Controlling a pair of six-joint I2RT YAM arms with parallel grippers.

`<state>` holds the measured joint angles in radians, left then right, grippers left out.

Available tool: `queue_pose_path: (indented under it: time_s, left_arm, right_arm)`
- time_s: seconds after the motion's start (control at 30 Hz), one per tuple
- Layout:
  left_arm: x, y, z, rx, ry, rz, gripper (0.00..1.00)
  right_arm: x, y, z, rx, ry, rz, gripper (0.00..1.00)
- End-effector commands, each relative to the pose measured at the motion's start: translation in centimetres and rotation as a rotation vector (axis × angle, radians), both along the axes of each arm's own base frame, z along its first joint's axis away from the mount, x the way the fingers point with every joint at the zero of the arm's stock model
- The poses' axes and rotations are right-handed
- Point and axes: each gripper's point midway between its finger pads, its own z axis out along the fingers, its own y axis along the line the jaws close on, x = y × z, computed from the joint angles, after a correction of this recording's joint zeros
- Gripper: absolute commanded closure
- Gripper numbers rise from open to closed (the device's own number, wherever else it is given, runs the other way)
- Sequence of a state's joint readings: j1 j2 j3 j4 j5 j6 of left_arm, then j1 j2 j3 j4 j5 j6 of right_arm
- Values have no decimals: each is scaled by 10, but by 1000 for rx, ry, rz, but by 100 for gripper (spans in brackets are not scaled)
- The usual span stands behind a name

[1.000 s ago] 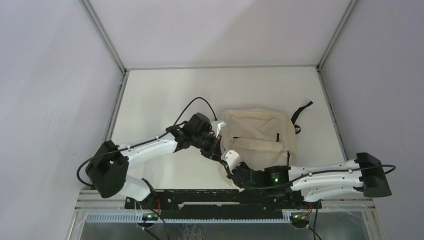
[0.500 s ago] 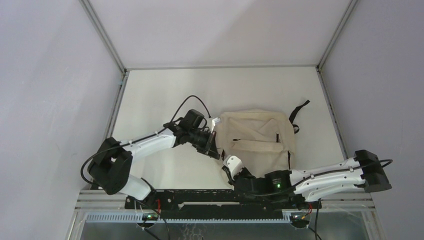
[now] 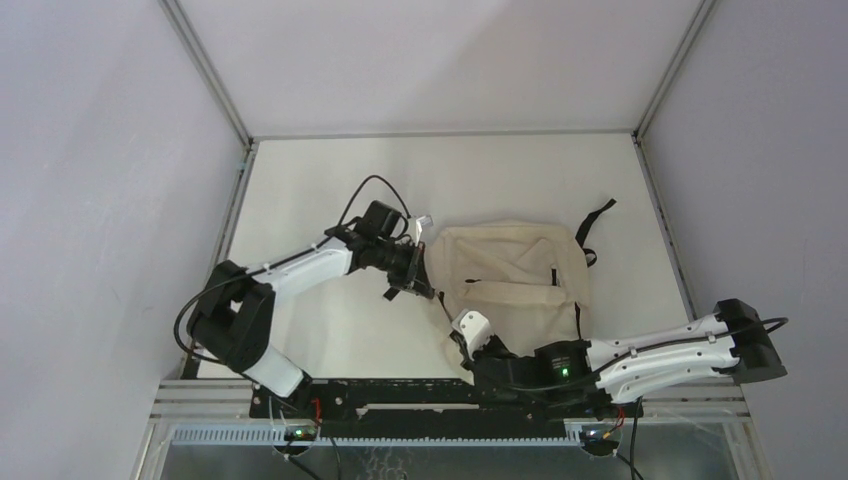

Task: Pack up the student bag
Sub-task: Zip the student bag at the center of the board, then reset both arms

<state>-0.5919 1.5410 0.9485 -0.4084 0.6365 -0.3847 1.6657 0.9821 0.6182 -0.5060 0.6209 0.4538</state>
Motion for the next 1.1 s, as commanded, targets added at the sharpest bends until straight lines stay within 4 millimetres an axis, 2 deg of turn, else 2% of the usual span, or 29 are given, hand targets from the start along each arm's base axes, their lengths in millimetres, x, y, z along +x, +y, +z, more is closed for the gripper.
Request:
queue_pose_path:
  time_s: [0.0,0.1,0.13,0.2,0.23,0.27,0.3,0.33,0.37,0.4,0.43,0.57,0.67,0.77,0.83,0.93,1.0,1.07]
  left_arm:
    - [105,8,33,19,-278,199,100]
    - [107,1,46,-21,-284,188,100]
    - [104,0,52,-40,-282,183,94]
    - [96,-1,65,-75,-285,179,67]
    - [93,1,73,-84,-299,182,55]
    - [90,4,81,-86,-315,189,49]
    - [88,10,88,-73,-341,206,43]
    - [86,16,95,-57,-357,225,39]
    - [86,24,102,-31,-374,252,38]
    - [86,32,108,2,-383,286,36]
    - [84,41,110,41,-377,323,35]
    - [79,76,110,225,-325,445,40]
    - [77,100,106,323,-320,540,40]
    - [77,125,103,405,-335,668,35]
    - [74,139,103,446,-343,726,30]
    - [70,161,98,528,-343,817,31]
    - [66,180,93,615,-335,887,32]
    - [61,189,87,679,-322,896,35]
  right_arm:
    - [-26,-2,0,-9,97,67,100]
    - [-11,4,6,17,53,29,100]
    - [-6,6,7,28,50,17,100]
    - [8,11,10,55,59,-22,100]
    - [14,14,12,74,73,-33,96]
    - [20,17,15,98,91,-43,77]
    - [24,20,19,127,111,-43,54]
    - [30,23,24,158,115,-51,37]
    - [36,25,31,187,110,-51,26]
    - [43,26,39,221,100,-55,10]
    - [50,27,48,253,89,-64,2]
    - [93,12,85,398,70,-212,0]
    - [130,-22,107,485,80,-413,0]
    - [161,-63,120,548,92,-605,0]
    - [175,-94,121,588,120,-758,0]
    - [185,-136,114,594,156,-939,0]
    - [186,-156,109,569,152,-1016,0]
    - [185,-168,106,545,133,-1056,0]
